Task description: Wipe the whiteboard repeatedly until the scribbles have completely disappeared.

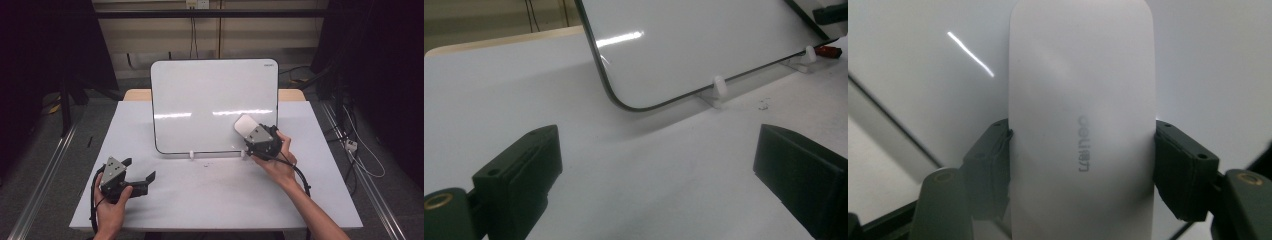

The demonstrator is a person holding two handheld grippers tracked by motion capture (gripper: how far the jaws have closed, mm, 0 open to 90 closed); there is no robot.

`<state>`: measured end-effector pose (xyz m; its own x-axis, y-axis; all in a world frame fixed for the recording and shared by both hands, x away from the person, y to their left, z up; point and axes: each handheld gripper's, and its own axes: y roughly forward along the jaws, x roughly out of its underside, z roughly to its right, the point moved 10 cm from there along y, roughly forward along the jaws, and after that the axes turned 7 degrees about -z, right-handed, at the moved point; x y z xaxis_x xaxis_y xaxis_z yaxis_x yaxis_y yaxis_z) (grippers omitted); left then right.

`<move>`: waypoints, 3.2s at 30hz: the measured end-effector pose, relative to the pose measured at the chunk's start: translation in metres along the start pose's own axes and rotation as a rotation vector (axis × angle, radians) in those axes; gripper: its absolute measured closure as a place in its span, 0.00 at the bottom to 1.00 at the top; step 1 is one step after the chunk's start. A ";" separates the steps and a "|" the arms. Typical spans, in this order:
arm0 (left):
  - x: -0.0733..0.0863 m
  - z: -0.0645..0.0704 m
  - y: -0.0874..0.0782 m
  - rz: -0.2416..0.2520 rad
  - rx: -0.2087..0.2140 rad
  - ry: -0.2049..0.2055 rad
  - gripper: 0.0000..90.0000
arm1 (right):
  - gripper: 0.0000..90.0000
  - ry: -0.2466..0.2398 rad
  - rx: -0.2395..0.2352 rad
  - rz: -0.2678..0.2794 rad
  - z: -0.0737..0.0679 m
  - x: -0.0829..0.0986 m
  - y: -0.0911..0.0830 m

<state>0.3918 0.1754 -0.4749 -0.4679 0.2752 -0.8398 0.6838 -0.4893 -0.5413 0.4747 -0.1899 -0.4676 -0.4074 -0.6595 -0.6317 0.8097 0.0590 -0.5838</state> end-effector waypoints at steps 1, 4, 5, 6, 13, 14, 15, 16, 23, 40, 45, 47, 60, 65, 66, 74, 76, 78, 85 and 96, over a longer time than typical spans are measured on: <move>0.001 -0.001 -0.001 -0.006 -0.003 0.011 0.06 | 0.35 0.021 0.010 0.003 0.007 -0.001 0.000; 0.000 -0.001 -0.001 0.000 -0.002 0.002 0.06 | 0.35 0.079 0.025 0.010 0.031 -0.002 0.000; 0.000 -0.001 -0.001 0.000 -0.002 0.003 0.06 | 0.35 0.093 0.034 0.011 0.038 -0.004 0.000; 0.000 -0.001 -0.001 -0.002 -0.003 0.006 0.06 | 0.35 0.098 0.042 0.013 0.042 -0.005 0.000; 0.000 0.000 0.002 -0.004 0.000 0.001 0.06 | 0.35 0.120 0.070 0.011 0.044 -0.007 -0.001; 0.000 0.001 0.002 -0.004 0.000 0.003 0.06 | 0.35 0.112 0.067 0.011 0.040 -0.007 -0.001; 0.000 0.001 0.001 -0.005 -0.002 0.008 0.06 | 0.35 0.105 0.065 0.012 0.037 -0.007 -0.001; -0.001 0.001 0.001 -0.007 -0.002 0.017 0.06 | 0.35 0.095 0.058 0.014 0.032 -0.007 0.000; -0.001 0.001 0.001 -0.005 0.000 0.014 0.06 | 0.35 0.037 0.037 0.019 0.001 -0.012 0.001; -0.001 0.001 0.000 0.000 0.005 0.005 0.06 | 0.35 -0.093 -0.010 0.027 -0.045 -0.022 0.003; -0.001 0.000 -0.002 0.008 0.005 0.005 0.06 | 0.35 -0.041 0.007 0.024 -0.028 -0.021 0.003; -0.001 0.000 -0.002 0.009 0.003 0.001 0.06 | 0.35 -0.014 0.017 0.021 -0.016 -0.019 0.003; 0.000 -0.001 0.000 0.001 0.002 -0.001 0.06 | 0.35 0.186 0.089 0.011 0.062 -0.008 0.000; -0.001 0.000 0.000 0.002 0.002 0.002 0.06 | 0.35 0.186 0.099 0.012 0.061 -0.008 -0.001; -0.001 0.000 0.001 0.003 0.004 -0.001 0.06 | 0.35 0.186 0.092 0.013 0.058 -0.007 -0.001; 0.000 0.001 0.000 -0.006 0.003 0.014 0.06 | 0.35 0.107 0.013 0.000 0.016 -0.010 0.000; 0.000 0.000 0.001 -0.007 0.003 0.011 0.06 | 0.35 0.101 -0.006 -0.001 0.011 -0.012 0.000; -0.001 0.000 0.001 0.003 0.006 -0.002 0.06 | 0.35 0.121 -0.023 0.002 0.010 -0.012 0.000; 0.001 -0.002 0.000 -0.003 0.004 0.003 0.06 | 0.35 0.153 -0.063 0.015 0.010 -0.012 -0.002; 0.001 -0.003 0.001 -0.004 0.004 -0.008 0.06 | 0.35 0.203 -0.093 0.090 0.020 -0.018 -0.021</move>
<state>0.3930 0.1778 -0.4765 -0.4751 0.2706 -0.8373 0.6796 -0.4916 -0.5445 0.4738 -0.1941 -0.4338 -0.4198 -0.4851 -0.7671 0.8079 0.1854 -0.5594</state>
